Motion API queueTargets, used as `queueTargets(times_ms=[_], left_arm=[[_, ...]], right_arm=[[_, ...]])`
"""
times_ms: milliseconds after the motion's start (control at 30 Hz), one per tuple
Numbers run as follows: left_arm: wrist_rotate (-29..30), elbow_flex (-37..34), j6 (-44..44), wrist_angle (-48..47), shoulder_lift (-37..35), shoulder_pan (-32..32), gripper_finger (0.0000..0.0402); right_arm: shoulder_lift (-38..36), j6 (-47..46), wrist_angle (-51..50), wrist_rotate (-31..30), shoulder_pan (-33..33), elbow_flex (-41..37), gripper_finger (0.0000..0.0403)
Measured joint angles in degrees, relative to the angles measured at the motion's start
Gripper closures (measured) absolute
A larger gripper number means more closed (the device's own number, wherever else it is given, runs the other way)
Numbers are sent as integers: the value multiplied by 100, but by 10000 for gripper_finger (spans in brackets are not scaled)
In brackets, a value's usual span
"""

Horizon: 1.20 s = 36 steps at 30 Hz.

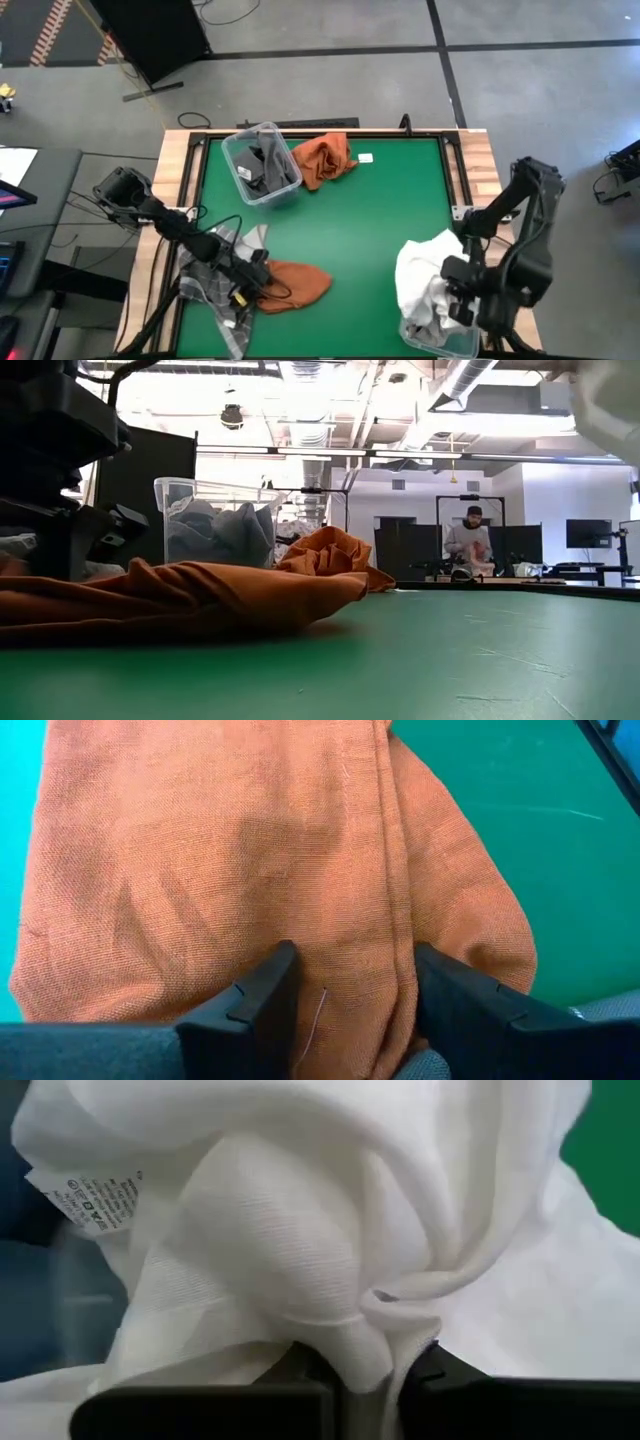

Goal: Sort towels by color in basket
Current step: Put the white towel into the bottom transparent bin

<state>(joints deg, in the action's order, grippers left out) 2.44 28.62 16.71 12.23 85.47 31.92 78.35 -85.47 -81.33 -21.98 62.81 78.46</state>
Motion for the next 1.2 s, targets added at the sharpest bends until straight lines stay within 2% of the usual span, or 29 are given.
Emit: queueTargets(times_ms=[167,533,800,967,1200], left_arm=[[-4,0,-85,0,0,-95,219],[-109,0,-241,2,0,-313,219],[-114,0,-258,2,0,-343,219],[-113,0,-278,-5,0,-343,219],[-114,2,-280,-22,-2,-343,219]], right_arm=[[392,-301,488,615,-38,-616,346],[1056,86,2994,1450,-445,-2120,346],[1229,415,3628,1653,-725,-2422,339],[1057,487,3681,1675,-776,-2438,295],[306,310,3628,1720,-835,-2464,181]])
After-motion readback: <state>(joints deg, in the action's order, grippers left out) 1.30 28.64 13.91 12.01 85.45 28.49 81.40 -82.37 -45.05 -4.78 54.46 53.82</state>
